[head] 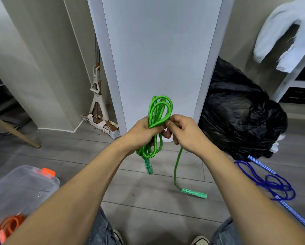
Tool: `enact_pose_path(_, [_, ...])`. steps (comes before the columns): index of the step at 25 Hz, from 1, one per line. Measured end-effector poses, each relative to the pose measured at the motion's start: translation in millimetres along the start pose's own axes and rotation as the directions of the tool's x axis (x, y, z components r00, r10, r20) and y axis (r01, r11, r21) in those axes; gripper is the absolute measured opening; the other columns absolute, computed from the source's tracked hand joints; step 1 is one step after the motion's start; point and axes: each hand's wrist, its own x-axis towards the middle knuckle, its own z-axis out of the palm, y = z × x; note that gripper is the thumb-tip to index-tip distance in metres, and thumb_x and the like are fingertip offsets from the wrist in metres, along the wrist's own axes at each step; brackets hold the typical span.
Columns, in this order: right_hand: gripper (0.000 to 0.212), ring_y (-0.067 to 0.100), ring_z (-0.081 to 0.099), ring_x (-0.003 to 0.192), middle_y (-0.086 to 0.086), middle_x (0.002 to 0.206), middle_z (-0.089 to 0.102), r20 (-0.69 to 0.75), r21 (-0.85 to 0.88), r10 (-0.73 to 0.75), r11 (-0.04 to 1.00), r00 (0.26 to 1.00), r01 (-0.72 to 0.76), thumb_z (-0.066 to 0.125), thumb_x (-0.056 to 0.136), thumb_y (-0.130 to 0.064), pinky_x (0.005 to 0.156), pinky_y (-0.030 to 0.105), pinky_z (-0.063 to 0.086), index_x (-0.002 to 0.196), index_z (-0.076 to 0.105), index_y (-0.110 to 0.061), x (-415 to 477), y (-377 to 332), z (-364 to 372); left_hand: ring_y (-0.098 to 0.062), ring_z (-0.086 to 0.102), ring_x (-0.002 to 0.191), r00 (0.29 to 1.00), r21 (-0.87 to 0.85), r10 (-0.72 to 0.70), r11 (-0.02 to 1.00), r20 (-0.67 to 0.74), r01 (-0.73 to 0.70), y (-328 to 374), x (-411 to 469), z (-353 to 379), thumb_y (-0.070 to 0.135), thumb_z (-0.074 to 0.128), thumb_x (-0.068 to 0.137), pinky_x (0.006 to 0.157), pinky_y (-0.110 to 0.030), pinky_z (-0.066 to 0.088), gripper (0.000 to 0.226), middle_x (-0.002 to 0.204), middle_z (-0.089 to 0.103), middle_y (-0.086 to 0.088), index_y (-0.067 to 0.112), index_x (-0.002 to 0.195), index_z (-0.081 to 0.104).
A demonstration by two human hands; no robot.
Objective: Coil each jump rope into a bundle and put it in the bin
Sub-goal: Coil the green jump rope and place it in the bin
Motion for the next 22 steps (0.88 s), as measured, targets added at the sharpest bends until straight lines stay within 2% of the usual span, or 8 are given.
enact_pose_path(4, [0.023, 0.003, 0.049, 0.044, 0.0, 0.06, 0.066, -0.043, -0.13, 0.01, 0.991, 0.999, -0.016, 0.058, 0.098, -0.033, 0.054, 0.027, 0.04, 0.078, 0.065, -0.021, 1, 3, 1, -0.019, 0.055, 0.069, 1.0, 0.096, -0.002, 0.995, 0.012, 0.001, -7, -2, -4, 0.014, 0.057, 0.098, 0.056, -0.022, 0.045, 0.012, 0.074, 0.07, 0.001, 0.014, 0.089, 0.066])
enact_pose_path(7, [0.028, 0.006, 0.052, 0.051, 0.001, 0.061, 0.064, -0.113, -0.188, 0.038, 0.98, 0.993, -0.059, 0.064, 0.094, -0.041, 0.054, 0.027, 0.04, 0.074, 0.063, -0.022, 1, 0, 2, -0.027, 0.068, 0.073, 0.999, -0.035, -0.042, 0.998, 0.017, 0.043, -11, 1, -5, 0.008, 0.055, 0.098, 0.066, -0.033, 0.054, 0.004, 0.07, 0.064, -0.004, 0.007, 0.097, 0.058])
enact_pose_path(9, [0.03, 0.013, 0.052, 0.056, 0.0, 0.061, 0.061, -0.136, -0.2, 0.042, 0.977, 0.99, -0.069, 0.065, 0.093, -0.044, 0.056, 0.029, 0.039, 0.074, 0.064, -0.02, 3, 1, 3, -0.027, 0.063, 0.058, 0.995, -0.154, -0.091, 0.984, 0.027, 0.094, -10, 3, -2, 0.006, 0.053, 0.099, 0.063, -0.041, 0.058, 0.003, 0.064, 0.053, -0.004, 0.005, 0.097, 0.053])
enact_pose_path(12, [0.03, 0.013, 0.053, 0.055, -0.002, 0.06, 0.061, -0.097, -0.183, 0.062, 0.98, 0.993, -0.079, 0.061, 0.095, -0.043, 0.057, 0.028, 0.041, 0.077, 0.068, -0.02, 4, 2, 1, -0.018, 0.043, 0.046, 0.99, -0.2, -0.142, 0.969, 0.018, 0.142, -8, 2, -3, 0.011, 0.057, 0.098, 0.05, -0.032, 0.048, 0.01, 0.059, 0.042, -0.001, 0.008, 0.089, 0.054])
enact_pose_path(14, [0.031, 0.005, 0.052, 0.048, -0.001, 0.058, 0.064, -0.038, -0.177, 0.092, 0.979, 0.995, -0.097, 0.058, 0.098, -0.043, 0.057, 0.027, 0.042, 0.078, 0.069, -0.022, 4, 3, 0, -0.017, 0.039, 0.045, 0.989, -0.216, -0.149, 0.966, -0.017, 0.142, -7, 3, -9, 0.013, 0.058, 0.098, 0.048, -0.029, 0.042, 0.017, 0.057, 0.039, 0.0, 0.009, 0.083, 0.052])
enact_pose_path(17, [0.035, 0.004, 0.049, 0.041, -0.001, 0.057, 0.062, 0.006, -0.165, 0.155, 0.975, 0.988, -0.151, 0.054, 0.1, -0.043, 0.054, 0.026, 0.041, 0.079, 0.069, -0.019, 3, 4, -2, -0.018, 0.04, 0.044, 0.955, -0.241, -0.159, 0.966, -0.25, 0.098, -10, 9, -17, 0.013, 0.06, 0.096, 0.049, -0.03, 0.042, 0.019, 0.059, 0.042, -0.002, 0.009, 0.079, 0.053])
enact_pose_path(20, [0.039, 0.014, 0.05, 0.044, 0.002, 0.059, 0.062, 0.019, -0.152, 0.233, 0.962, 0.972, -0.228, 0.053, 0.1, -0.044, 0.052, 0.025, 0.043, 0.082, 0.069, -0.015, 0, 5, -5, -0.019, 0.042, 0.046, 0.844, -0.342, -0.204, 0.939, -0.495, 0.026, -14, 18, -24, 0.014, 0.057, 0.096, 0.055, -0.034, 0.042, 0.014, 0.059, 0.045, -0.002, 0.011, 0.082, 0.055])
enact_pose_path(22, [0.037, 0.016, 0.053, 0.046, 0.004, 0.062, 0.064, -0.006, -0.192, 0.256, 0.948, 0.967, -0.252, 0.054, 0.099, -0.046, 0.055, 0.028, 0.046, 0.084, 0.069, -0.016, 0, 6, -6, -0.019, 0.041, 0.048, 0.742, -0.447, -0.263, 0.893, -0.617, -0.055, -17, 21, -31, 0.012, 0.053, 0.097, 0.057, -0.035, 0.04, 0.017, 0.061, 0.044, -0.002, 0.013, 0.08, 0.051])
